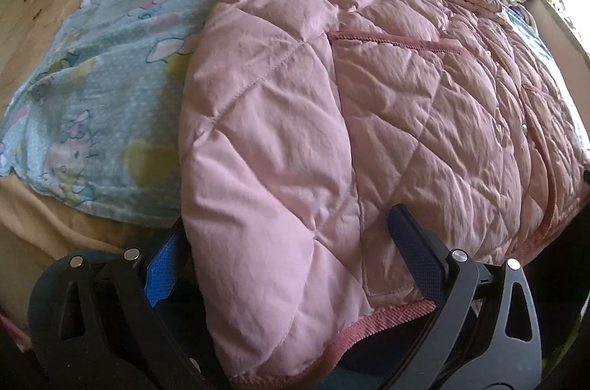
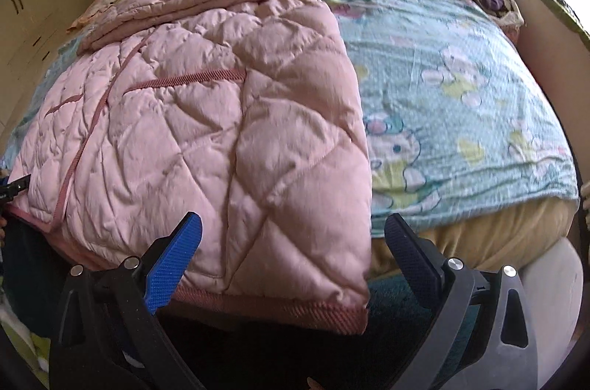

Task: Fold large clothes
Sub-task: 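Move both open tools to the ribbed hem of the jacket, then close both tools on the ribbed jacket hem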

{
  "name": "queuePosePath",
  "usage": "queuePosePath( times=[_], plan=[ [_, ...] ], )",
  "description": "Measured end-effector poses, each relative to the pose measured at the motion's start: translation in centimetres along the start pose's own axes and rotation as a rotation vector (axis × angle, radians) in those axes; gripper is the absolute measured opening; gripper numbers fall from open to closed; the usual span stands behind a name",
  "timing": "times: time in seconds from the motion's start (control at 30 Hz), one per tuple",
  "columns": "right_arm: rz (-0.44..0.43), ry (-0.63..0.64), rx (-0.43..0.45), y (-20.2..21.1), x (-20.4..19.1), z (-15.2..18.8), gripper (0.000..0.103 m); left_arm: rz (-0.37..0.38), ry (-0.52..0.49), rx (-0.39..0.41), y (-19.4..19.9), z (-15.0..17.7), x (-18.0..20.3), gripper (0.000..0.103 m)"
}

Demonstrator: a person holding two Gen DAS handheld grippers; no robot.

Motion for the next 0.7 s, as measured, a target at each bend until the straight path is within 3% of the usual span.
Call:
queuePosePath(
  times=[0.1,0.2,0.3,0.37,0.4,0.43,0.47,0.53,0.7],
  plan=[
    [0.005,0.001,-0.058,-1.1,-0.2,0.3,0.099,0.003,-0.003,-0.003,-0.1,-0.1,0.1,0.093],
    [0.007,-0.009,-0.054,-1.2,-0.4,0.5,0.096,0.040,-0.005,0.007,0.0,0.0,0.3,0.083],
    [-0.007,-0.004,-0.027,-1.0,-0.6,0.8,0.081,0.056,0.002,0.016,0.2,-0.1,0.4,0.073],
    [-0.008,0.000,0.002,-0.5,-0.8,0.8,0.061,0.057,-0.005,0.020,0.4,-0.1,0.6,0.065],
    [-0.002,0.006,0.034,-0.1,-0.8,0.7,0.047,0.055,-0.012,0.027,0.6,0.0,0.7,0.059],
    [-0.006,0.014,0.054,0.3,-1.0,0.7,0.040,0.048,-0.019,0.043,1.0,0.1,0.8,0.050],
    [-0.010,0.027,0.085,0.9,-1.3,0.7,0.036,0.044,-0.022,0.063,1.4,0.1,0.8,0.038],
    [-0.023,0.057,0.154,2.4,-1.9,0.6,0.027,0.037,-0.025,0.098,2.3,0.2,0.8,0.027],
    [-0.081,0.050,0.284,5.6,-2.2,-1.0,0.022,0.050,-0.053,0.147,3.7,-0.2,1.2,0.015]
  ],
)
Point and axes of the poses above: each gripper's, at about its wrist camera, not at the fingertips, and y roughly against the way its jaws point, x to its right, z to its underside, the point moved 8 cm from there along -y, roughly the way its jaws point, and after that the axes turned 8 degrees about -x, right-handed, at the moved point
